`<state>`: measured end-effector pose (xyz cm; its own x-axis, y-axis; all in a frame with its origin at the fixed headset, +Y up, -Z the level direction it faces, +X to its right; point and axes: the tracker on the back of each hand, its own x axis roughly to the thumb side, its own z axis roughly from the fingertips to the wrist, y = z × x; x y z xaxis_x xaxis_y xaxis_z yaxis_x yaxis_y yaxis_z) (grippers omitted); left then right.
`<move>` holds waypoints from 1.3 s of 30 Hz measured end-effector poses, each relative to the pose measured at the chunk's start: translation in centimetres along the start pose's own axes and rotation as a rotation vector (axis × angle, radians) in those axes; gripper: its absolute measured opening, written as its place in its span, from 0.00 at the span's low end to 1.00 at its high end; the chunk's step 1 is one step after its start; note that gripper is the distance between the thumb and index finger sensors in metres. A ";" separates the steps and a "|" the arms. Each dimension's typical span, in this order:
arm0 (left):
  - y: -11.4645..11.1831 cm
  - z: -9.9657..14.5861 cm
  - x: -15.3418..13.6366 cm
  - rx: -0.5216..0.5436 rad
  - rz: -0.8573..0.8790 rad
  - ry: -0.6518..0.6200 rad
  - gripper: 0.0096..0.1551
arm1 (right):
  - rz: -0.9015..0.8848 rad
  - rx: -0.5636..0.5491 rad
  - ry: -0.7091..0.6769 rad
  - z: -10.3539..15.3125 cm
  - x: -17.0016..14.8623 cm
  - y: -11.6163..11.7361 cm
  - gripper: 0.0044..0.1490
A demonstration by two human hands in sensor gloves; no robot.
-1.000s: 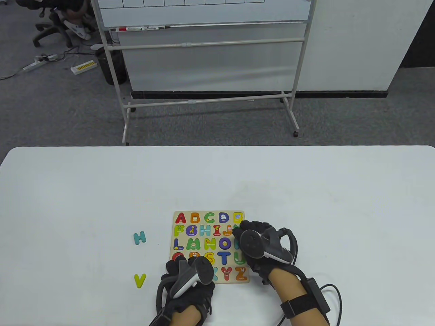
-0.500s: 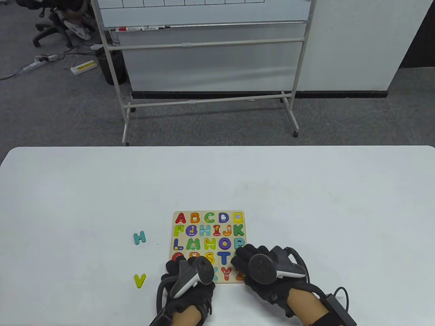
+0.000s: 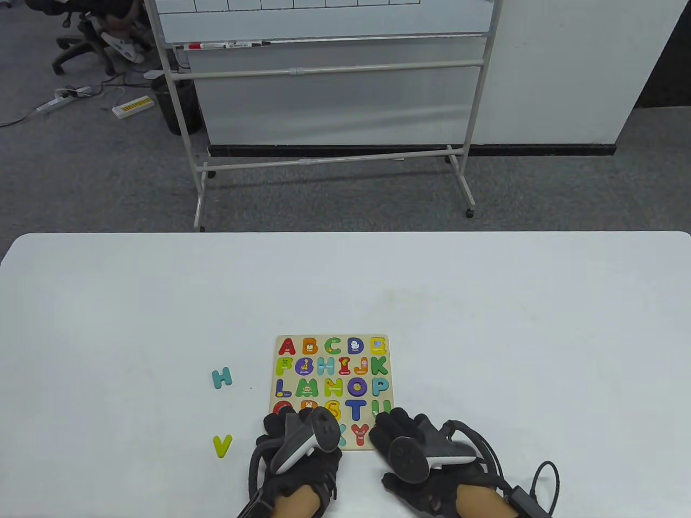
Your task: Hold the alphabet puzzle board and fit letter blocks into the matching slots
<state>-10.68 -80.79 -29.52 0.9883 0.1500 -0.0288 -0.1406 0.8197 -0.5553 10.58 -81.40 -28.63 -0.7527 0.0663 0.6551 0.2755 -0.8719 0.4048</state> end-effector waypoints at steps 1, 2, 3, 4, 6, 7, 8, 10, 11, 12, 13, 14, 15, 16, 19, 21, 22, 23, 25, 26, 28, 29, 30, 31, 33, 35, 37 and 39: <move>0.0 0.0 0.0 0.005 0.008 0.002 0.53 | 0.008 0.010 -0.002 -0.1 0.1 0.1 0.53; 0.0 0.1 -0.1 0.018 0.014 -0.001 0.53 | 0.015 0.025 0.002 -0.1 0.3 0.3 0.53; 0.0 0.1 -0.1 0.024 0.019 -0.005 0.53 | 0.023 0.026 0.002 -0.2 0.3 0.3 0.53; 0.0 0.1 -0.2 0.023 0.022 -0.004 0.53 | 0.028 0.025 0.003 -0.2 0.4 0.3 0.54; 0.0 0.1 -0.2 0.021 0.020 -0.005 0.53 | 0.053 0.021 0.006 -0.2 0.7 0.4 0.55; 0.0 0.1 -0.2 0.022 0.017 -0.003 0.53 | 0.062 0.026 0.007 -0.2 0.7 0.4 0.55; 0.0 0.1 -0.2 0.023 0.016 -0.003 0.53 | 0.066 0.031 0.006 -0.3 0.7 0.5 0.55; 0.0 0.1 -0.2 0.025 0.013 -0.003 0.53 | 0.060 0.033 0.005 -0.3 0.7 0.5 0.55; 0.0 0.1 -0.2 0.025 0.012 -0.003 0.53 | 0.060 0.033 0.004 -0.3 0.6 0.5 0.56; 0.0 0.1 -0.2 0.028 0.013 -0.003 0.53 | 0.059 0.033 0.005 -0.3 0.6 0.5 0.56; 0.0 0.1 -0.2 0.031 0.013 0.002 0.53 | 0.059 0.032 0.006 -0.3 0.6 0.5 0.56; 0.0 0.2 -0.1 0.042 -0.001 0.009 0.53 | 0.062 0.034 0.007 -0.3 0.6 0.5 0.56; 0.0 0.2 -0.1 0.049 -0.014 0.009 0.53 | 0.062 0.035 0.008 -0.3 0.6 0.5 0.56; 0.1 0.2 0.0 0.054 -0.019 0.011 0.53 | 0.060 0.036 0.008 -0.3 0.6 0.5 0.55; 0.8 0.6 -0.1 0.098 -0.036 0.004 0.52 | 0.057 0.040 0.008 -0.3 0.6 0.5 0.55; 1.3 1.3 -0.1 0.137 -0.010 -0.035 0.51 | 0.050 0.046 0.012 -0.3 0.6 0.5 0.56; 1.7 1.7 0.0 0.153 0.012 -0.051 0.50 | 0.051 0.048 0.011 -0.3 0.6 0.5 0.56; 2.1 2.3 0.1 0.174 0.022 -0.071 0.50 | 0.051 0.049 0.010 -0.3 0.6 0.5 0.56; 3.0 3.4 0.4 0.235 0.012 -0.116 0.49 | 0.052 0.049 0.011 -0.3 0.6 0.5 0.56; 3.5 4.2 0.4 0.275 0.022 -0.154 0.49 | 0.052 0.050 0.012 -0.3 0.6 0.5 0.56; 4.6 5.2 0.0 0.313 0.033 -0.188 0.47 | 0.051 0.050 0.011 -0.3 0.6 0.5 0.56; 5.4 5.8 -0.5 0.330 0.054 -0.204 0.47 | 0.051 0.049 0.011 -0.3 0.6 0.5 0.56; 6.3 6.3 -1.3 0.350 0.073 -0.222 0.46 | 0.050 0.049 0.011 -0.3 0.6 0.5 0.56; 7.0 6.6 -1.9 0.364 0.081 -0.222 0.45 | 0.049 0.049 0.011 -0.3 0.6 0.5 0.56; 8.5 7.0 -3.8 0.373 0.122 -0.285 0.45 | 0.046 0.050 0.009 -0.3 0.6 0.5 0.56; 9.9 7.1 -6.4 0.369 0.125 -0.333 0.45 | 0.042 0.052 0.005 -0.4 0.5 0.5 0.57; 10.5 6.9 -9.0 0.378 0.120 -0.268 0.44 | 0.038 0.054 0.002 -0.4 0.5 0.5 0.57; 10.6 6.4 -11.2 0.367 0.056 -0.167 0.42 | 0.035 0.055 0.001 -0.4 0.5 0.5 0.57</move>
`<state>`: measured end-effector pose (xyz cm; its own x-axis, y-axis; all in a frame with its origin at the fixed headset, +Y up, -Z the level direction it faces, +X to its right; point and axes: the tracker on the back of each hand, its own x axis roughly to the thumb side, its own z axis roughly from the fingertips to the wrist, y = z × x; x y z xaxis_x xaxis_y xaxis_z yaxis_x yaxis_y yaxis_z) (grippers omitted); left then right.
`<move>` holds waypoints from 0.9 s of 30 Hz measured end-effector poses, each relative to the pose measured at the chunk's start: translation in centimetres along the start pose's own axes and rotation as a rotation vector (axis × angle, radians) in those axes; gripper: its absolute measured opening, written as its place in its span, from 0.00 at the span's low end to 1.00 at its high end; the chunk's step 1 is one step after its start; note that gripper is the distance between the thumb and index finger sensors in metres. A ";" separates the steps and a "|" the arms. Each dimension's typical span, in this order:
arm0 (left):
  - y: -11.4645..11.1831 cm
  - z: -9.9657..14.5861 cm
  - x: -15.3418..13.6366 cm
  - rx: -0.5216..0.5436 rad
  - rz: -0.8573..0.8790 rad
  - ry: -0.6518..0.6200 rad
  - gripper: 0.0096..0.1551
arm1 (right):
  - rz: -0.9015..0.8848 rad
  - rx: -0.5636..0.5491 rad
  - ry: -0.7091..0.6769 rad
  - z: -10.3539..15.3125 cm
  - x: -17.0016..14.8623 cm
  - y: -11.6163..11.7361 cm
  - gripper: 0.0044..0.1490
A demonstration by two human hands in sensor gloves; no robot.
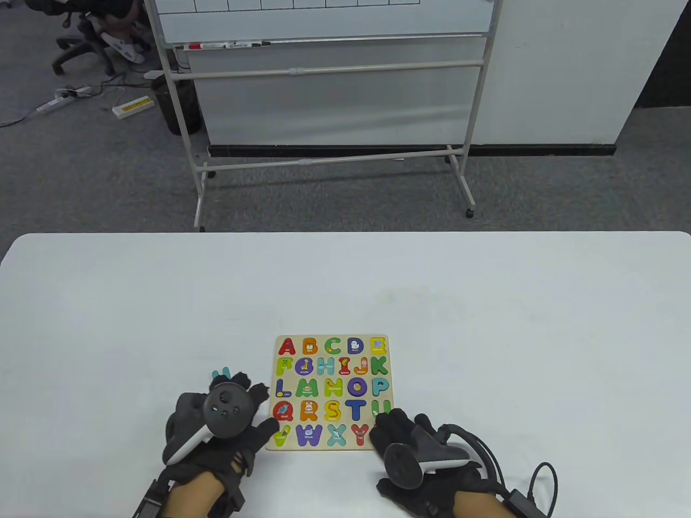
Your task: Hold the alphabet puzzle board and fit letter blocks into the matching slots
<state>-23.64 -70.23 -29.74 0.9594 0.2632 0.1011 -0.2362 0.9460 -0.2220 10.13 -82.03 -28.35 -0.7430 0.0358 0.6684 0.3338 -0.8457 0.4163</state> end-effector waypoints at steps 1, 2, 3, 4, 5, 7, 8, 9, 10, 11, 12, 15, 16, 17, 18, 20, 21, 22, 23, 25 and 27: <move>-0.3 0.0 -1.1 -0.023 -0.059 0.068 0.41 | 0.000 -0.001 0.002 0.0 0.0 0.0 0.57; -0.5 0.0 -1.7 -0.036 -0.095 0.090 0.41 | 0.000 -0.002 0.003 0.0 0.0 0.0 0.57; -0.9 -0.1 -2.4 -0.054 -0.148 0.115 0.41 | -0.001 -0.002 0.003 0.0 0.0 0.0 0.57; -1.3 -0.1 -2.8 -0.075 -0.177 0.136 0.41 | -0.002 -0.003 0.003 0.0 0.0 0.0 0.57; -1.7 -0.1 -3.2 -0.098 -0.190 0.159 0.41 | -0.001 -0.003 0.003 0.0 0.0 0.0 0.57; -2.4 -0.1 -3.6 -0.110 -0.215 0.185 0.43 | 0.001 -0.003 0.005 0.0 0.0 0.0 0.57; -2.7 -0.1 -3.8 -0.106 -0.215 0.195 0.44 | 0.004 -0.002 0.007 0.0 0.0 0.0 0.57; -2.9 -0.1 -3.8 -0.095 -0.228 0.205 0.44 | 0.004 -0.003 0.008 0.0 0.0 0.0 0.57; -3.2 -0.2 -3.8 -0.095 -0.259 0.213 0.43 | 0.003 -0.002 0.008 0.0 0.0 0.0 0.57; -3.3 -0.2 -3.8 -0.102 -0.278 0.215 0.42 | 0.003 -0.002 0.009 0.0 0.0 0.0 0.58; -3.7 -0.3 -3.6 -0.108 -0.308 0.219 0.42 | 0.004 -0.003 0.009 0.0 0.0 0.0 0.58; -4.4 -0.7 -3.2 -0.125 -0.380 0.224 0.39 | 0.004 -0.004 0.011 0.0 0.0 0.0 0.58; -4.6 -0.8 -3.1 -0.131 -0.397 0.226 0.38 | 0.004 -0.004 0.011 0.0 0.0 0.0 0.58; -4.8 -0.9 -2.9 -0.138 -0.425 0.222 0.37 | 0.002 -0.004 0.011 0.0 -0.1 0.0 0.58; -5.0 -0.9 -2.7 -0.135 -0.441 0.222 0.37 | 0.001 -0.004 0.011 0.0 -0.1 0.0 0.57; -5.5 -1.1 -2.4 -0.124 -0.471 0.217 0.38 | -0.001 -0.004 0.011 0.0 -0.1 0.0 0.58; -5.6 -1.1 -2.3 -0.120 -0.478 0.218 0.37 | -0.001 -0.004 0.011 0.0 -0.1 0.0 0.58; -5.7 -1.2 -2.2 -0.105 -0.484 0.222 0.37 | -0.002 -0.003 0.012 0.0 -0.1 0.0 0.58; -5.8 -1.2 -2.2 -0.100 -0.488 0.220 0.36 | -0.002 -0.003 0.012 0.0 -0.1 0.0 0.58; -6.1 -1.3 -1.9 -0.079 -0.523 0.212 0.33 | -0.004 -0.003 0.011 0.0 -0.1 0.0 0.58; -6.3 -1.4 -1.6 -0.055 -0.534 0.210 0.32 | -0.009 -0.002 0.009 0.0 -0.2 0.0 0.58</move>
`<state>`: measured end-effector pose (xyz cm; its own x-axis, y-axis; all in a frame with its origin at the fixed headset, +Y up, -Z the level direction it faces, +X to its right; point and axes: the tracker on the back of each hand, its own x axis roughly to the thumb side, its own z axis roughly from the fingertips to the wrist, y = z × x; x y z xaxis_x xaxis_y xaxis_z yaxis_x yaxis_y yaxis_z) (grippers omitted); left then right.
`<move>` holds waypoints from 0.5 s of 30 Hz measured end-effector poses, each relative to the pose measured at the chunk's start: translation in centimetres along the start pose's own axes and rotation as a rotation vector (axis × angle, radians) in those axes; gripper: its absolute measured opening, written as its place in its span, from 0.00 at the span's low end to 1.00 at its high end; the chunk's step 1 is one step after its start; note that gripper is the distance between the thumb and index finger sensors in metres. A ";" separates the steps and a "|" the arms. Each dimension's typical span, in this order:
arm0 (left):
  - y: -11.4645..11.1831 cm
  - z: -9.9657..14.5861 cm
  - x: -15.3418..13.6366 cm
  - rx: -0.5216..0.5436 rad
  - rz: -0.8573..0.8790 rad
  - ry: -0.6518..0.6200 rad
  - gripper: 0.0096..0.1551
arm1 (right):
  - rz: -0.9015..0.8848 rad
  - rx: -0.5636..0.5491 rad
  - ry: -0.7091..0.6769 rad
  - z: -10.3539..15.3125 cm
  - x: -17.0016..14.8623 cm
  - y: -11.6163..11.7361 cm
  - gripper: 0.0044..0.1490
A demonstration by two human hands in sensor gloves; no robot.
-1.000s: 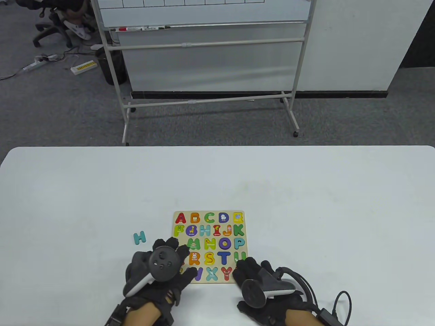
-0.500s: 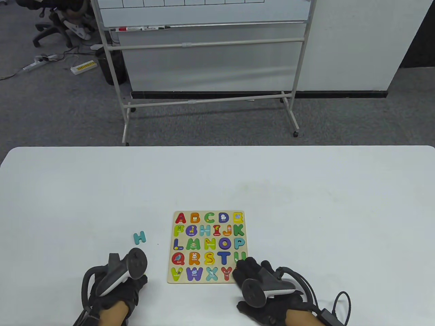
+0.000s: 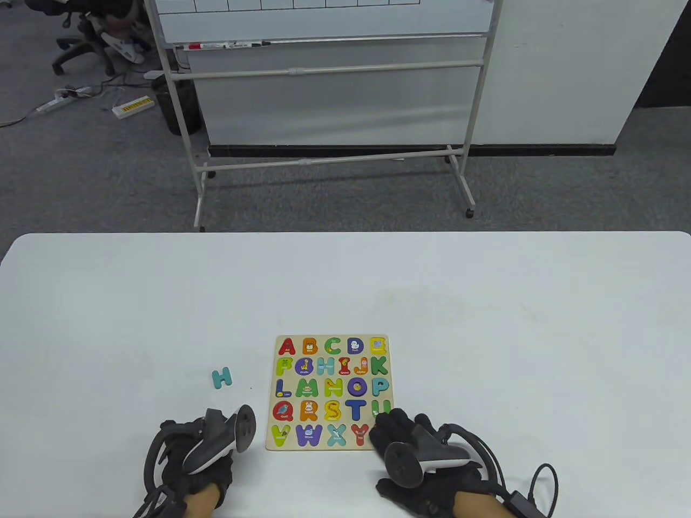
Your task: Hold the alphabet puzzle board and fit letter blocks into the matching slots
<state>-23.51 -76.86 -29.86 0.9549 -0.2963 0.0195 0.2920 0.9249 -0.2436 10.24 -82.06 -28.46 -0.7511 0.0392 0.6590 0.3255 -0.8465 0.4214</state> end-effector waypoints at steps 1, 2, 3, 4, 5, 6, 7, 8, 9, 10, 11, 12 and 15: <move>0.0 0.0 0.1 0.012 0.001 0.008 0.31 | 0.001 0.000 0.000 0.0 0.0 0.0 0.58; 0.1 0.0 0.1 0.017 0.009 0.013 0.31 | 0.002 0.000 0.001 0.0 0.0 0.0 0.58; 0.1 0.0 0.1 0.021 0.022 0.020 0.30 | 0.002 0.000 0.001 0.0 0.0 0.0 0.58; 0.1 -0.1 0.1 0.024 0.033 0.027 0.30 | 0.002 0.000 0.001 0.0 0.0 0.0 0.58; 0.1 -0.1 0.0 0.026 0.034 0.027 0.30 | 0.003 -0.001 0.002 0.0 0.0 0.0 0.58; 0.2 -0.2 0.0 0.028 0.027 0.028 0.30 | 0.003 -0.001 0.002 0.0 0.0 0.0 0.58; 0.3 -0.1 0.1 0.028 0.017 0.035 0.30 | 0.003 -0.001 0.002 0.0 0.0 0.0 0.58; 0.4 -0.1 0.2 0.025 0.013 0.041 0.30 | 0.002 -0.002 0.002 0.0 0.0 0.0 0.58; 0.5 -0.2 0.2 0.021 0.007 0.040 0.30 | 0.001 -0.001 0.002 0.0 0.0 0.0 0.58; 0.5 -0.3 0.1 0.017 0.008 0.040 0.30 | 0.001 -0.001 0.002 0.0 0.0 0.0 0.58; 0.7 -0.3 0.1 0.009 0.018 0.042 0.30 | 0.002 -0.001 0.002 0.0 0.0 0.0 0.58; 0.8 -0.3 0.1 0.002 0.034 0.039 0.30 | 0.002 -0.001 0.002 0.0 0.0 0.0 0.58; 1.5 -0.3 0.5 -0.015 0.130 0.017 0.30 | 0.000 -0.001 0.001 0.0 0.0 0.0 0.58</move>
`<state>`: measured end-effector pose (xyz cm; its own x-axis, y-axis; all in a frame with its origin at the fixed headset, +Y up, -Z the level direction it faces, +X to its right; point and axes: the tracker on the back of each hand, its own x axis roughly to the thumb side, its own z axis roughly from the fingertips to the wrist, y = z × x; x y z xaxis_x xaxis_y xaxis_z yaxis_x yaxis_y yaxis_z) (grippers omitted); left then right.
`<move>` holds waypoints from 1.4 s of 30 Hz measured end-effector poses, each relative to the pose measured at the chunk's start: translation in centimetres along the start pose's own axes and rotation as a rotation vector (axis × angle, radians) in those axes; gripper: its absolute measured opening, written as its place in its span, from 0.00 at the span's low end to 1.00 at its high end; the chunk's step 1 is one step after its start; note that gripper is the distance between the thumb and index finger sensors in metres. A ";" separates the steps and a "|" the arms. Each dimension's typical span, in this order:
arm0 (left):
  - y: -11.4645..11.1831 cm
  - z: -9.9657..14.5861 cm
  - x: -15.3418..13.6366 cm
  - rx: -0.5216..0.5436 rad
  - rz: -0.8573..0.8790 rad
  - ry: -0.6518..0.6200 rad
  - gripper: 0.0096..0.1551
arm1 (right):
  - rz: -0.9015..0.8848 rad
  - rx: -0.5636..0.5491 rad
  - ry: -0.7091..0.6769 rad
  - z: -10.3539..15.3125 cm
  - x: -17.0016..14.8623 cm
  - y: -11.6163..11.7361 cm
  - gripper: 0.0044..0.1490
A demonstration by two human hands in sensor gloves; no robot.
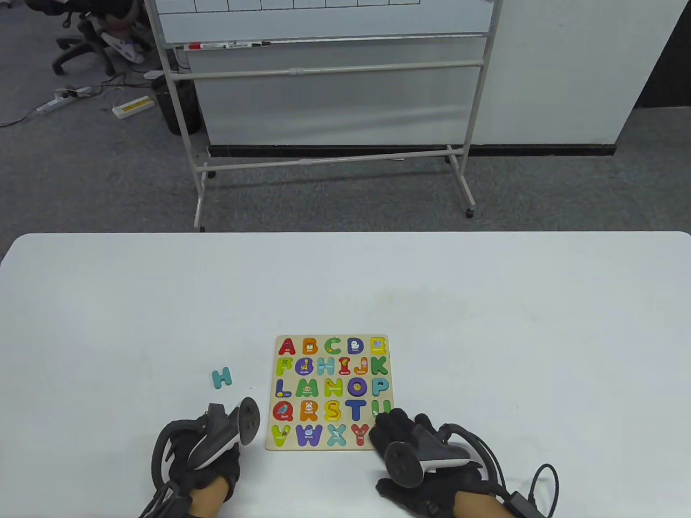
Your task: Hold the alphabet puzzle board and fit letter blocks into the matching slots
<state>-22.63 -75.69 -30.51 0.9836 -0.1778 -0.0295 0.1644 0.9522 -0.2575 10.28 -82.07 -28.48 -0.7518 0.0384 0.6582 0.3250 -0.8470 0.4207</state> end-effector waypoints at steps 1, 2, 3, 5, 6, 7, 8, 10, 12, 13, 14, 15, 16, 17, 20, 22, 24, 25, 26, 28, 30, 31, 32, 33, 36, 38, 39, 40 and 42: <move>0.2 0.0 0.3 -0.006 0.046 -0.009 0.30 | -0.001 0.000 0.000 0.0 0.0 0.0 0.58; 0.4 0.0 0.8 -0.009 0.073 -0.021 0.30 | -0.001 0.000 -0.001 0.0 0.0 0.0 0.58; 0.6 0.1 1.3 -0.014 0.087 -0.038 0.30 | 0.000 -0.001 0.000 0.0 0.0 0.0 0.58; 1.0 0.1 2.2 -0.005 0.091 -0.065 0.30 | 0.001 -0.002 -0.001 0.0 0.0 0.0 0.58; 1.1 0.1 2.6 -0.002 0.092 -0.075 0.30 | 0.001 -0.002 -0.001 0.0 0.0 0.0 0.58; 1.4 0.1 3.1 -0.003 0.104 -0.087 0.30 | 0.003 -0.004 -0.001 0.0 0.0 0.0 0.58; 1.6 0.0 3.4 -0.009 0.129 -0.092 0.30 | 0.005 -0.004 -0.001 0.0 0.0 0.0 0.58; 1.8 -0.3 3.9 -0.025 0.178 -0.095 0.30 | 0.005 -0.006 0.000 0.0 0.0 0.0 0.58; 1.9 -0.7 4.2 -0.066 0.237 -0.099 0.30 | 0.008 -0.010 0.000 0.0 0.0 0.0 0.58; 1.9 -0.9 4.5 -0.088 0.250 -0.102 0.29 | 0.011 -0.015 0.001 0.0 0.0 -0.1 0.58; 1.9 -1.1 4.6 -0.092 0.242 -0.097 0.29 | 0.011 -0.016 0.000 0.0 0.0 -0.1 0.58; 1.9 -1.3 4.7 -0.088 0.228 -0.090 0.30 | 0.012 -0.016 0.000 0.0 0.0 -0.1 0.58; 1.9 -1.5 4.9 -0.082 0.213 -0.083 0.29 | 0.012 -0.016 0.000 0.0 0.0 -0.1 0.58; 1.9 -1.6 5.0 -0.077 0.209 -0.080 0.29 | 0.012 -0.015 -0.001 0.0 0.0 -0.1 0.58; 1.9 -2.0 5.3 -0.073 0.198 -0.066 0.30 | 0.012 -0.015 -0.001 0.0 0.0 -0.1 0.58; 2.0 -2.2 5.5 -0.073 0.184 -0.064 0.30 | 0.014 -0.017 0.000 0.0 0.0 -0.1 0.58; 2.0 -2.3 5.7 -0.074 0.170 -0.061 0.30 | 0.019 -0.020 0.000 0.0 0.0 -0.1 0.58; 2.1 -2.3 5.8 -0.070 0.167 -0.059 0.30 | 0.019 -0.020 0.000 0.0 0.0 -0.1 0.57; 2.0 -2.3 6.0 -0.066 0.158 -0.060 0.30 | 0.018 -0.020 -0.001 0.0 0.0 -0.1 0.58; 2.0 -2.3 6.2 -0.056 0.134 -0.064 0.30 | 0.018 -0.019 -0.001 0.0 0.0 -0.1 0.58; 2.0 -2.2 6.5 -0.041 0.110 -0.076 0.29 | 0.018 -0.019 -0.001 0.0 0.0 -0.1 0.58; 2.0 -2.2 6.6 -0.036 0.096 -0.083 0.29 | 0.018 -0.019 -0.001 0.0 0.0 -0.1 0.58; 2.0 -2.2 6.8 -0.027 0.066 -0.093 0.29 | 0.020 -0.021 0.000 0.0 0.1 -0.1 0.58; 2.0 -2.2 6.9 -0.022 0.052 -0.099 0.29 | 0.022 -0.024 0.000 0.0 0.1 -0.1 0.58; 2.0 -2.1 7.0 -0.013 0.039 -0.102 0.28 | 0.025 -0.026 0.002 0.0 0.1 -0.1 0.58; 1.9 -2.1 6.8 0.000 0.057 -0.103 0.28 | 0.025 -0.026 0.002 0.0 0.1 -0.1 0.58; 1.9 -2.1 6.8 0.007 0.063 -0.103 0.28 | 0.025 -0.026 0.002 0.0 0.1 -0.1 0.58; 1.9 -2.0 6.7 0.017 0.073 -0.103 0.28 | 0.025 -0.026 0.002 0.0 0.1 -0.1 0.58; 1.8 -1.9 6.6 0.040 0.079 -0.111 0.27 | 0.026 -0.027 0.002 0.0 0.1 -0.1 0.58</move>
<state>-15.98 -75.64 -32.97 0.9953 -0.0757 0.0599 0.0871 0.9717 -0.2197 10.19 -81.95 -28.44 -0.7445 0.0149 0.6674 0.3289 -0.8618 0.3862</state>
